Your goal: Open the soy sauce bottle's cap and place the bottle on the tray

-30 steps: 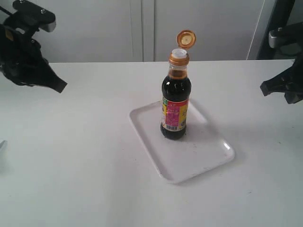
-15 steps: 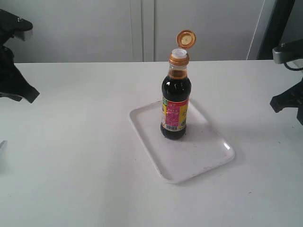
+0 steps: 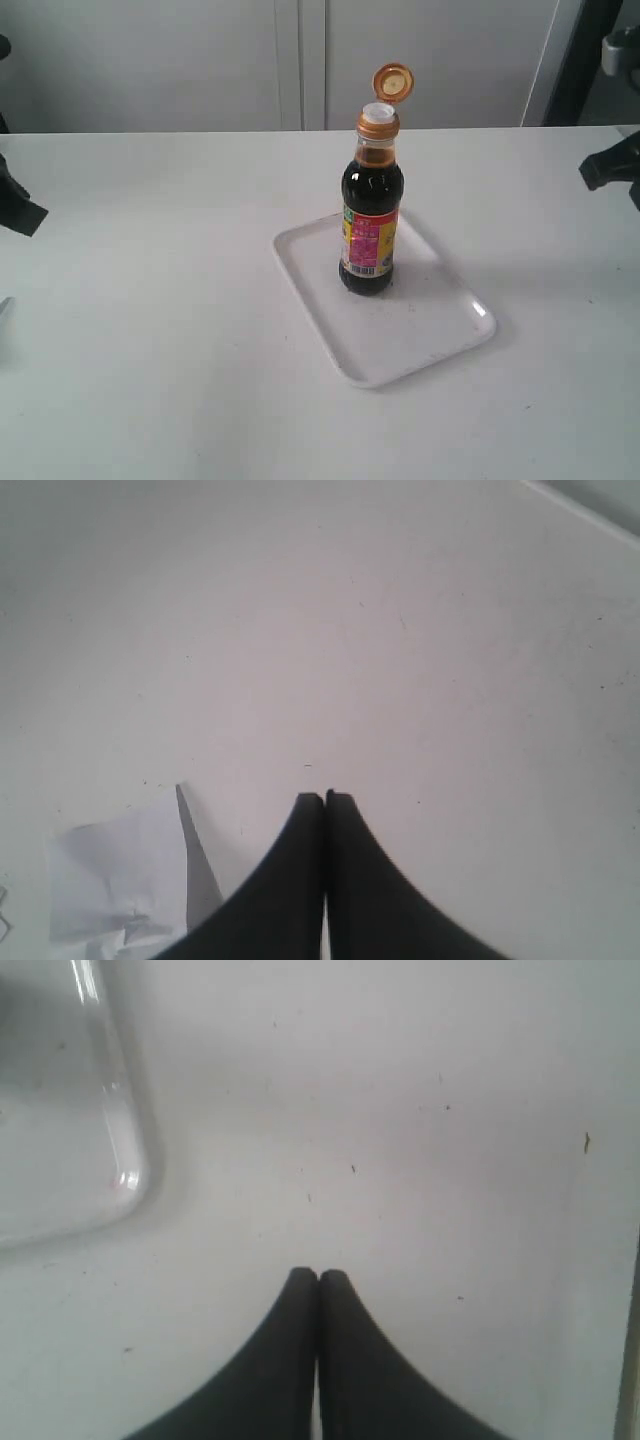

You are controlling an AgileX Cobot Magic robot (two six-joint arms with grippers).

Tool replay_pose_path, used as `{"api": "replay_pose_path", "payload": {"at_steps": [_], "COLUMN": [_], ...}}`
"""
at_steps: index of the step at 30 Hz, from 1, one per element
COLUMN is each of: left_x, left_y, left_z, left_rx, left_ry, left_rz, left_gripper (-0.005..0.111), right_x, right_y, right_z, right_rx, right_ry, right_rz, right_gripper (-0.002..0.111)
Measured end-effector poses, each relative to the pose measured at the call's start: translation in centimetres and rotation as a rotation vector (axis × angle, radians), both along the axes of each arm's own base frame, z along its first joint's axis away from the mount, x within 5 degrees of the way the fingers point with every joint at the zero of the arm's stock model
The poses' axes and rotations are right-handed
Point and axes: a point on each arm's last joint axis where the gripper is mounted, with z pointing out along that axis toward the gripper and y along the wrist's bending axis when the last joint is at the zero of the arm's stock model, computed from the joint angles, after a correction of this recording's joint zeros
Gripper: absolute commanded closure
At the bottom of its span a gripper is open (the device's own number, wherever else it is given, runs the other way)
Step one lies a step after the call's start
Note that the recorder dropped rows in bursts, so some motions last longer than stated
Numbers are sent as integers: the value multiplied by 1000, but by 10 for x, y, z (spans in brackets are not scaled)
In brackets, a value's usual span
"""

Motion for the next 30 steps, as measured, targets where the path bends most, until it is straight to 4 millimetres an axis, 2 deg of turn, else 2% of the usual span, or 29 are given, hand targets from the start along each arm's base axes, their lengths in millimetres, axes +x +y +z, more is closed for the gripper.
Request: {"api": "replay_pose_path", "payload": {"at_steps": [4,12,19,30], "left_x": [-19,-55,-79,-107], "left_y": [6,17,24,33], "left_z": [-4,-6,-16,-26], "left_rx": [-32,-113,-160,-207], "left_ry": [-87,-271,-362,-487], "left_rz": [-5,-1,3,-3], "left_gripper": [107,107,107,107], "right_x": [-16,-66,-96,-127], "right_y": [4,3,2,1], "right_z": [21,22,15,11], "right_rx": [72,98,102,109], "right_ry": [-176,-506,-632,-822], "right_rz": [-1,10,15,23], "right_gripper": [108,108,108,108]}}
